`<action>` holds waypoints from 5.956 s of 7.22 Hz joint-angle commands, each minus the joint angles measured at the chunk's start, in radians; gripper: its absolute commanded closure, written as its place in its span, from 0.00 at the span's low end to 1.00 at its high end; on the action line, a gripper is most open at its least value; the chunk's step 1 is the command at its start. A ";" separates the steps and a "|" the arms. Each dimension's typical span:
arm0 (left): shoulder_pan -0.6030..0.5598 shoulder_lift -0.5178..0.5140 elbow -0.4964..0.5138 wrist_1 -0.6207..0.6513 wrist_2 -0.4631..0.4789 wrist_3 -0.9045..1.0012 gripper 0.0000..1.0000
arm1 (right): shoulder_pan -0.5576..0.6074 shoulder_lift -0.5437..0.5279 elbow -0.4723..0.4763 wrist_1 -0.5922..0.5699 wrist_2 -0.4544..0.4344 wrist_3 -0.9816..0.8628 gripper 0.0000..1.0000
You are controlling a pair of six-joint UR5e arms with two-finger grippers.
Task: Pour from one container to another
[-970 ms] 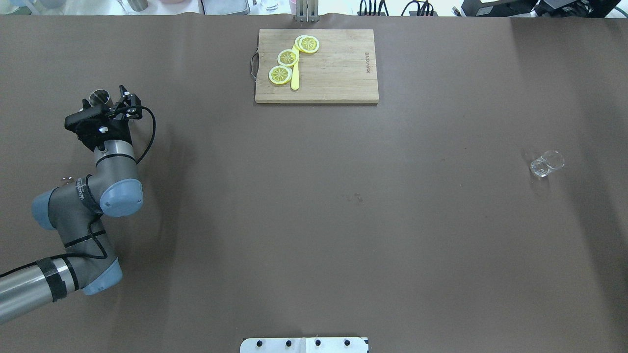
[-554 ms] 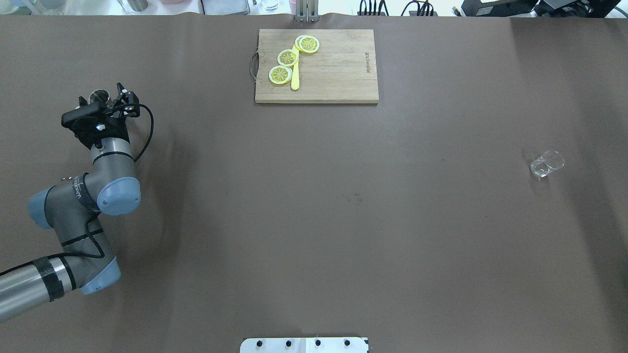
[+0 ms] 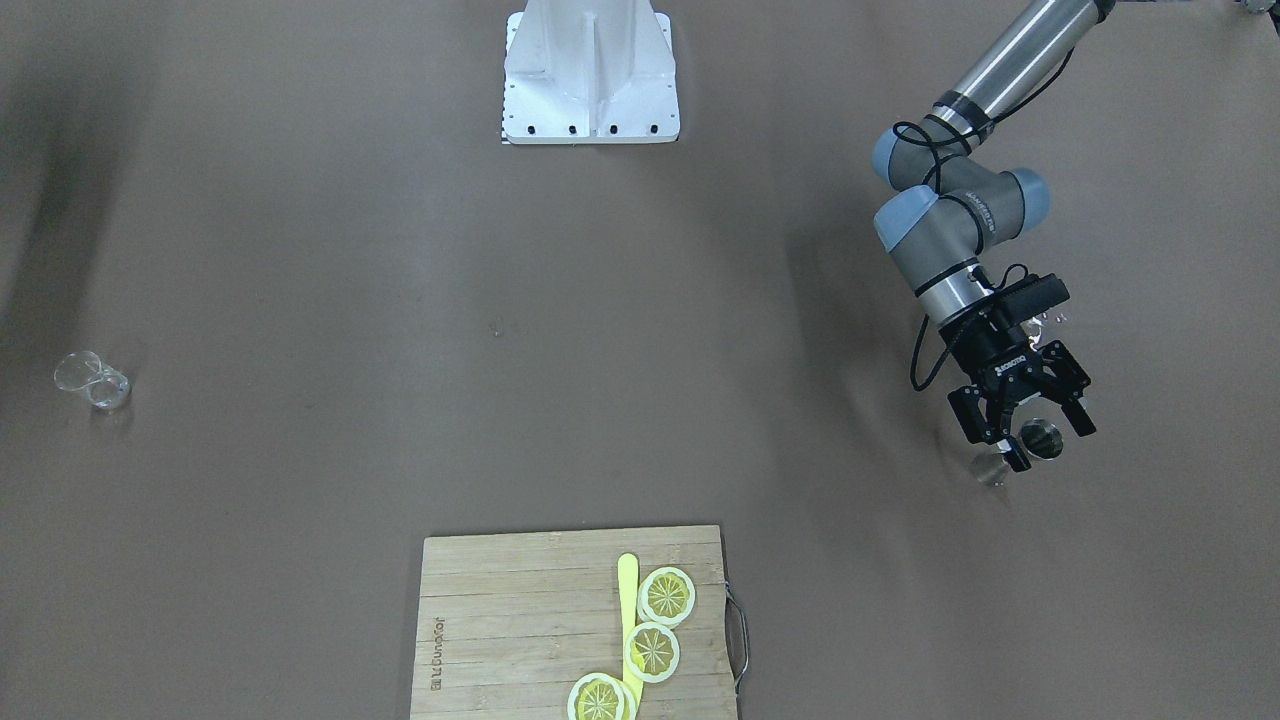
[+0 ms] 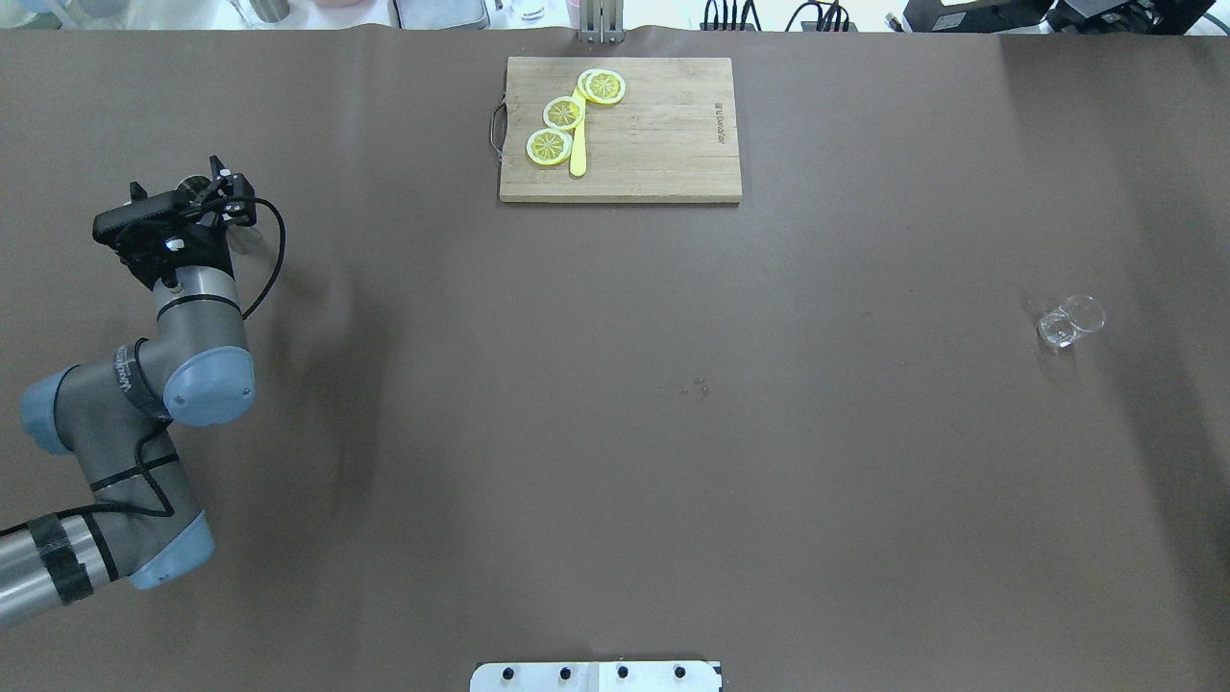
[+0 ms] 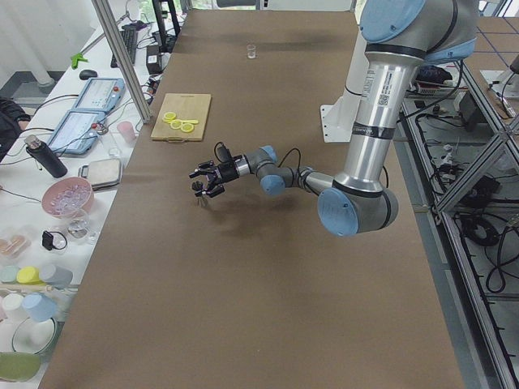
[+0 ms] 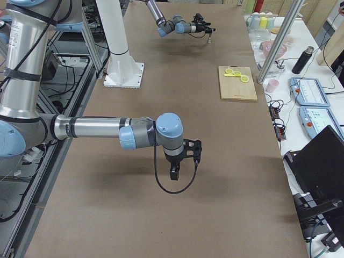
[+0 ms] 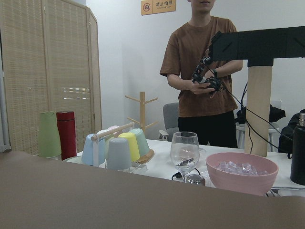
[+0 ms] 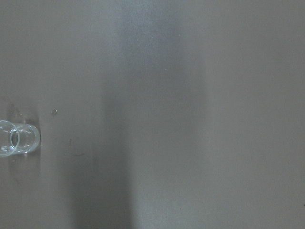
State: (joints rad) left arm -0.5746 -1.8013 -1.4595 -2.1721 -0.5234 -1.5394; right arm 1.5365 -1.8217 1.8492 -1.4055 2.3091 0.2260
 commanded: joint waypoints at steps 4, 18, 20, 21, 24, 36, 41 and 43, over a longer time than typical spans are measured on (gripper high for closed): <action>-0.070 0.030 -0.188 0.009 -0.142 0.298 0.03 | -0.001 0.001 -0.001 0.002 -0.002 -0.002 0.00; -0.336 0.017 -0.406 0.106 -1.121 1.316 0.03 | -0.006 0.009 0.001 0.003 -0.004 -0.036 0.00; -0.427 0.017 -0.406 0.182 -1.298 1.390 0.03 | -0.007 0.010 -0.001 0.003 -0.005 -0.037 0.00; -0.459 0.001 -0.406 0.248 -1.385 1.392 0.02 | -0.007 0.010 0.001 0.003 -0.005 -0.037 0.00; -0.542 -0.017 -0.392 0.404 -1.517 1.392 0.02 | -0.007 0.010 -0.001 0.003 -0.005 -0.036 0.00; -0.801 0.144 -0.292 0.647 -1.824 1.363 0.01 | -0.009 0.010 -0.002 0.003 -0.005 -0.036 0.00; -0.950 0.325 -0.286 0.632 -1.830 1.546 0.01 | -0.009 0.009 -0.004 0.003 -0.008 -0.036 0.00; -0.998 0.362 -0.286 0.629 -1.828 1.578 0.01 | -0.010 0.010 -0.001 0.003 -0.008 -0.036 0.00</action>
State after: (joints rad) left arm -1.5425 -1.4634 -1.7457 -1.5427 -2.3527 0.0077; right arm 1.5274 -1.8128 1.8463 -1.4020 2.3014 0.1902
